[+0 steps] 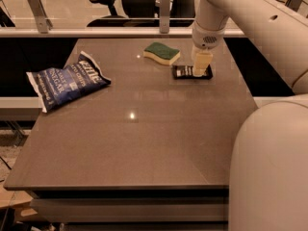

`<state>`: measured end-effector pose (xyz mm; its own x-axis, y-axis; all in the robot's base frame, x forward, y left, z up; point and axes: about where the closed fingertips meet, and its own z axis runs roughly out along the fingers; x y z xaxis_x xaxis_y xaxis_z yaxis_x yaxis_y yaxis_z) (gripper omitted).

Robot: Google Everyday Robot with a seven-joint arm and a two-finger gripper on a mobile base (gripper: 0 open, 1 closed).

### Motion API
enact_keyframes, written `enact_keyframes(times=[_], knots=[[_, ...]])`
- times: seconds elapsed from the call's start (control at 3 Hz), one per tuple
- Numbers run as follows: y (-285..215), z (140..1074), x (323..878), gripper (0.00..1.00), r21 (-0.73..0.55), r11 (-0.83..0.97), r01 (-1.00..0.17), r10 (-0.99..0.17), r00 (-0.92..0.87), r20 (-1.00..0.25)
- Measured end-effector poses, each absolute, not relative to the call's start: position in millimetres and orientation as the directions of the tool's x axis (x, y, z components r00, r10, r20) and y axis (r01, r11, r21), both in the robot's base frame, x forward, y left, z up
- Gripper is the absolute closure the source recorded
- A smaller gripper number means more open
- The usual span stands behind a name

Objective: Move rxbar chocolate near sponge

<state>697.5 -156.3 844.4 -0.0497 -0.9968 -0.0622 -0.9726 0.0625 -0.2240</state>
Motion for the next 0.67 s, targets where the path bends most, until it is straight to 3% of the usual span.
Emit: enact_keyframes(times=[0.33, 0.67], knots=[[-155.6, 842.0, 698.9, 0.0, -0.225, 0.062, -0.972, -0.997, -0.049, -0.063], [-155.6, 841.9, 698.9, 0.0, -0.225, 0.062, -0.972, -0.997, -0.049, -0.063]])
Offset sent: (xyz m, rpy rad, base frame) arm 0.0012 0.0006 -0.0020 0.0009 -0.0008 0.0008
